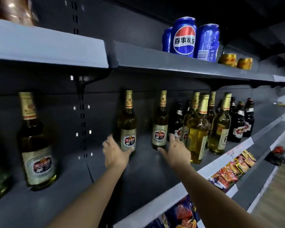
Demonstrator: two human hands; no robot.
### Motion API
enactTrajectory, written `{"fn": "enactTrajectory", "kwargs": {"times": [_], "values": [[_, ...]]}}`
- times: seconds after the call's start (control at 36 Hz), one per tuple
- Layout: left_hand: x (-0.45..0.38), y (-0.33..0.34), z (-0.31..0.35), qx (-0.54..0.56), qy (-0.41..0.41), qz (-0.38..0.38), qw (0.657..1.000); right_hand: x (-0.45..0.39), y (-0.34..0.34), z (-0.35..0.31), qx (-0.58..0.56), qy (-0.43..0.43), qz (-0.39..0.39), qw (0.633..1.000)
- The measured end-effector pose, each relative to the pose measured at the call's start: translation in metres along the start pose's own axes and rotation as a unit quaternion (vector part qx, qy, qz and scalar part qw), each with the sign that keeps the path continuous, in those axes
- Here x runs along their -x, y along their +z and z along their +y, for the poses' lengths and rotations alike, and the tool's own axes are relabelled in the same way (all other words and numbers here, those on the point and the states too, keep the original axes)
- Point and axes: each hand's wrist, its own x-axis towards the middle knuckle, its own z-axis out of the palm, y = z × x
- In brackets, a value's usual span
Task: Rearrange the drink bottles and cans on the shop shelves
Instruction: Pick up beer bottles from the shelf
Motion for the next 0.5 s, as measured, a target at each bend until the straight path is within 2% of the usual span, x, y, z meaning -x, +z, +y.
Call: {"fn": "enactTrajectory", "kwargs": {"times": [0.14,0.31,0.42,0.5], "values": [[-0.034,0.031,0.02,0.035,-0.065,0.045,0.996,-0.055,0.016,0.002,-0.049,0.022,0.017,0.998],[-0.054,0.061,0.03,0.015,-0.09,0.056,0.994,-0.101,0.036,-0.002,-0.126,0.061,0.023,0.99],[-0.061,0.069,0.031,0.003,-0.097,0.071,0.993,-0.124,0.046,-0.004,-0.235,0.142,-0.001,0.962],[-0.063,0.073,0.031,-0.006,-0.098,0.085,0.991,-0.134,0.055,-0.006,-0.275,0.163,-0.017,0.947]]}}
